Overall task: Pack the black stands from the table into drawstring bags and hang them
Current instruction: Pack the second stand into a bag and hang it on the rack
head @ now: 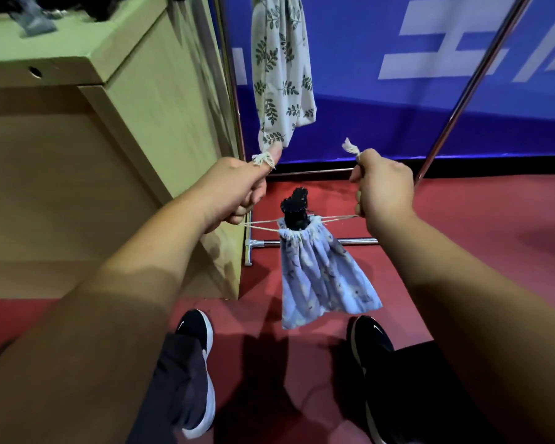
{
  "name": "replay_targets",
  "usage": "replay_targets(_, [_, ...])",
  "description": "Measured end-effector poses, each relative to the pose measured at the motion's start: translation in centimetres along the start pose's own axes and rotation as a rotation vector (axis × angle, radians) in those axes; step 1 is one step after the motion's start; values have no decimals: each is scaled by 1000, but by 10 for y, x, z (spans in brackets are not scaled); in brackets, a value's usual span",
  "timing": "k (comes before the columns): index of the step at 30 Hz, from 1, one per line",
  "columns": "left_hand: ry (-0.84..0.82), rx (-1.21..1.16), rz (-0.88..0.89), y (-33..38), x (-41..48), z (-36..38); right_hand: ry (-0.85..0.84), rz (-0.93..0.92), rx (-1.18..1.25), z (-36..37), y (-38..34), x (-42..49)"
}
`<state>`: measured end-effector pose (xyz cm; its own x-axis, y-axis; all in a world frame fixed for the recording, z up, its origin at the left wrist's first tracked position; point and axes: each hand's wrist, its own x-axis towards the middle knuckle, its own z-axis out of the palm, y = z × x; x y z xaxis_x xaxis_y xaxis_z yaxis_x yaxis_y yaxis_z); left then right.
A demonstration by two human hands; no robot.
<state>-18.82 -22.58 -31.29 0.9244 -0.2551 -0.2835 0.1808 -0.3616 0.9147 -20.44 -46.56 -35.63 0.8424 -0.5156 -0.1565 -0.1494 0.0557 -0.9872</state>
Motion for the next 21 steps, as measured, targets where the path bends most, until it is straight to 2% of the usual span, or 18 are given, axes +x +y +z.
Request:
replay_targets(4, [-75,-102,22,5,-3,1,-157,105,120,4,-7,0])
replay_targets(7, [-130,-192,113,9,-6,6,-272,117,161,9,-10,2])
replay_targets(10, [-137,-202,153,8,-5,14,-317,85,56,13,-6,-2])
replay_targets(12, [-99,-206,184,7,-2,20,-308,64,1,17,-3,-4])
replay_targets(14, [-35,-225,221,8,2,25,-347,73,60,22,-3,-7])
replay_targets(18, [16,-240,288,13,8,28,-417,-55,144,32,-11,-12])
replay_targets(21, [79,-242,303,21,10,30,-477,-56,155,35,-17,-16])
